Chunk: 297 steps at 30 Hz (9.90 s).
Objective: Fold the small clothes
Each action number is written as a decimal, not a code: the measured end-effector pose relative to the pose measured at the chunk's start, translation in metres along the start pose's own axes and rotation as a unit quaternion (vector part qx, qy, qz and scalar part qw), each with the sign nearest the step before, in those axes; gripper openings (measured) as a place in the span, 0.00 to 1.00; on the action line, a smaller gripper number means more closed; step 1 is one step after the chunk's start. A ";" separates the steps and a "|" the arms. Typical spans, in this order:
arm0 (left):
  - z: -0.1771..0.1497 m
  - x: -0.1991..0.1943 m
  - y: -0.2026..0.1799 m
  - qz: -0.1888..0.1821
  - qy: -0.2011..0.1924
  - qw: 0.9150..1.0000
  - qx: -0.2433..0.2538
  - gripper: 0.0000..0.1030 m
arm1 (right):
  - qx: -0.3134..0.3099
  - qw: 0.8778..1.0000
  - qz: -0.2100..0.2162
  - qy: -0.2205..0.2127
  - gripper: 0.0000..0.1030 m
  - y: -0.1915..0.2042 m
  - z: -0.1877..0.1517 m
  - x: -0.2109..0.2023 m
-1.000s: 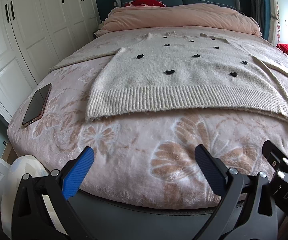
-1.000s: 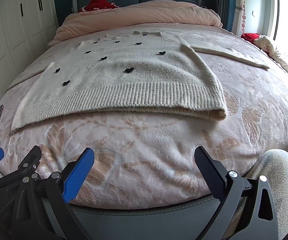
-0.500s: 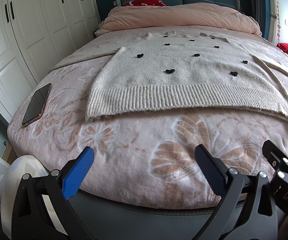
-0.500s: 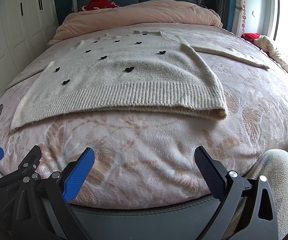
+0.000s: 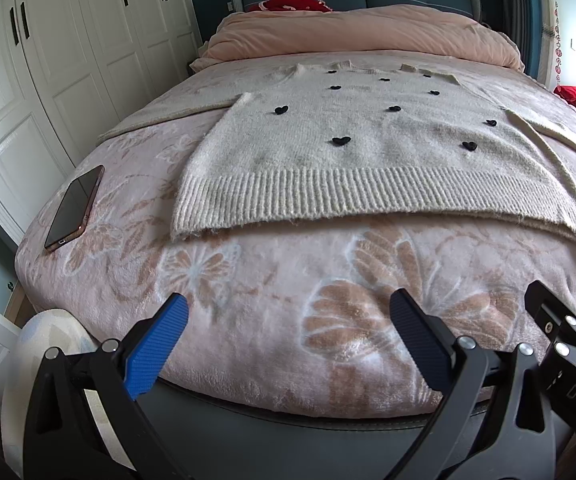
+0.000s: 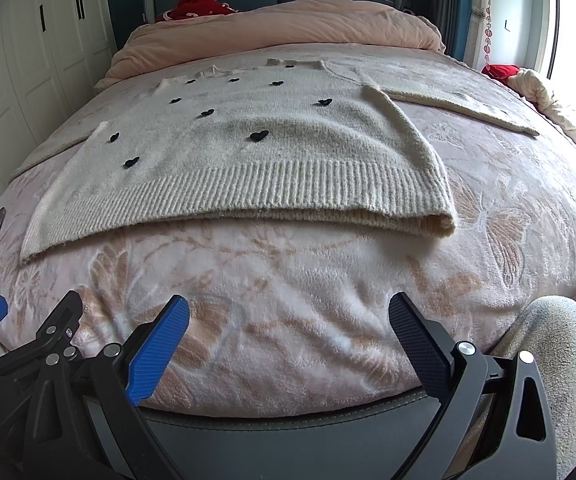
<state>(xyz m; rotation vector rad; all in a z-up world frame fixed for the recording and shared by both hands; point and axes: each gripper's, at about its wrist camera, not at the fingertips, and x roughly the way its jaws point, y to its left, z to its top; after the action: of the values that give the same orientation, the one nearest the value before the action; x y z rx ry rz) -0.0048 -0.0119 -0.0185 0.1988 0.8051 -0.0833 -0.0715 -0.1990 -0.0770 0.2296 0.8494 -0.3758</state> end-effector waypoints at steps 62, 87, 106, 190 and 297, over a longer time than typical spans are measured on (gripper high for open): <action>0.137 0.084 -0.025 -0.016 0.024 0.999 -0.032 0.96 | 0.114 0.970 0.175 -0.127 0.09 -0.171 0.439 0.164; 0.295 0.292 0.015 -0.150 0.106 0.948 -0.260 0.85 | 0.016 0.999 0.010 0.031 0.53 -0.098 0.308 0.246; 0.291 0.311 0.039 -0.148 0.069 0.959 -0.231 0.02 | 0.092 0.994 0.036 0.044 0.25 -0.126 0.310 0.272; 0.264 0.283 0.152 -0.174 0.023 0.878 -0.444 0.13 | 0.070 0.976 0.199 0.054 0.08 0.105 0.415 0.259; 0.233 0.312 0.091 -0.161 -0.019 0.930 -0.329 0.12 | 0.045 0.994 0.051 0.080 0.08 -0.067 0.336 0.271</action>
<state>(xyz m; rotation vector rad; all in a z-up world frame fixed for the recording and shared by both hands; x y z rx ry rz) 0.3894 0.0286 -0.0736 -0.5716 0.7810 -0.1216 0.2941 -0.4386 -0.0725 0.3883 0.9757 -0.3030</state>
